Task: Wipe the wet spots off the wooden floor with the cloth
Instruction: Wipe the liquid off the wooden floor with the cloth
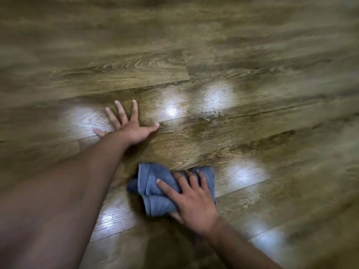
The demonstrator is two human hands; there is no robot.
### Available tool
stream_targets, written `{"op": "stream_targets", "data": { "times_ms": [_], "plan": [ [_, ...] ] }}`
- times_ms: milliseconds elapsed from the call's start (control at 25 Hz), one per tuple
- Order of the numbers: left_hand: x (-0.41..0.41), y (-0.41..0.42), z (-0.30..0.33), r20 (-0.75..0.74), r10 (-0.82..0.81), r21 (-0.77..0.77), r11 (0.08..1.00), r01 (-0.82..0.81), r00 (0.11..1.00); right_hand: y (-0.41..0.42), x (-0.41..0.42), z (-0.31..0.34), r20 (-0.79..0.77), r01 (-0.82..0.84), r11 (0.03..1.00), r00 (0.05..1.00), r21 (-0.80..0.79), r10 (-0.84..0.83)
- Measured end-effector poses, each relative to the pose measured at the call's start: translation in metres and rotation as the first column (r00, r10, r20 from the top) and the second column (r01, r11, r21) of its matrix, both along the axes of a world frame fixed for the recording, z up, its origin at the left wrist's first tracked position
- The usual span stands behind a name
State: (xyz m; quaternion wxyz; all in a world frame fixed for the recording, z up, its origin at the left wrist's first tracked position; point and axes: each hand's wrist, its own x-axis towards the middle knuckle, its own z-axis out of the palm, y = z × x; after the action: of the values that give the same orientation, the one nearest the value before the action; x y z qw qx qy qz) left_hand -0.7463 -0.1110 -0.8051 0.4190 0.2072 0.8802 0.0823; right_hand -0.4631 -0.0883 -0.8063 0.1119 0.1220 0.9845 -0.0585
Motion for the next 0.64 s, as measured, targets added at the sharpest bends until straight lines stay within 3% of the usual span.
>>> {"op": "stream_targets", "data": {
  "times_ms": [80, 240, 360, 480, 560, 640],
  "plan": [
    [-0.003, 0.012, -0.006, 0.036, -0.007, -0.122, 0.993, 0.011, 0.999, 0.046, -0.004, -0.004, -0.067, 0.141, 0.990, 0.988, 0.028, -0.139],
    [0.000, 0.006, -0.007, 0.051, -0.047, -0.147, 0.988, 0.054, 0.998, 0.151, -0.013, 0.001, -0.130, 0.452, 0.885, 0.889, 0.113, -0.438],
    [-0.004, 0.009, -0.003, 0.086, -0.043, -0.138, 0.989, 0.055, 0.995, 0.230, -0.051, -0.003, -0.133, 0.710, 0.686, 0.704, 0.159, -0.698],
    [-0.002, 0.009, -0.003, 0.077, -0.031, -0.140, 0.989, 0.042, 0.997, 0.265, -0.095, -0.006, -0.111, 0.859, 0.505, 0.511, 0.080, -0.852],
    [-0.002, 0.009, -0.002, 0.073, -0.031, -0.143, 0.989, 0.042, 0.997, 0.253, -0.111, -0.005, -0.123, 0.850, 0.518, 0.527, 0.099, -0.841],
    [-0.002, 0.009, -0.001, 0.080, -0.036, -0.149, 0.988, 0.048, 0.996, 0.220, -0.116, 0.001, -0.124, 0.760, 0.639, 0.650, 0.121, -0.750]
  ]
}}
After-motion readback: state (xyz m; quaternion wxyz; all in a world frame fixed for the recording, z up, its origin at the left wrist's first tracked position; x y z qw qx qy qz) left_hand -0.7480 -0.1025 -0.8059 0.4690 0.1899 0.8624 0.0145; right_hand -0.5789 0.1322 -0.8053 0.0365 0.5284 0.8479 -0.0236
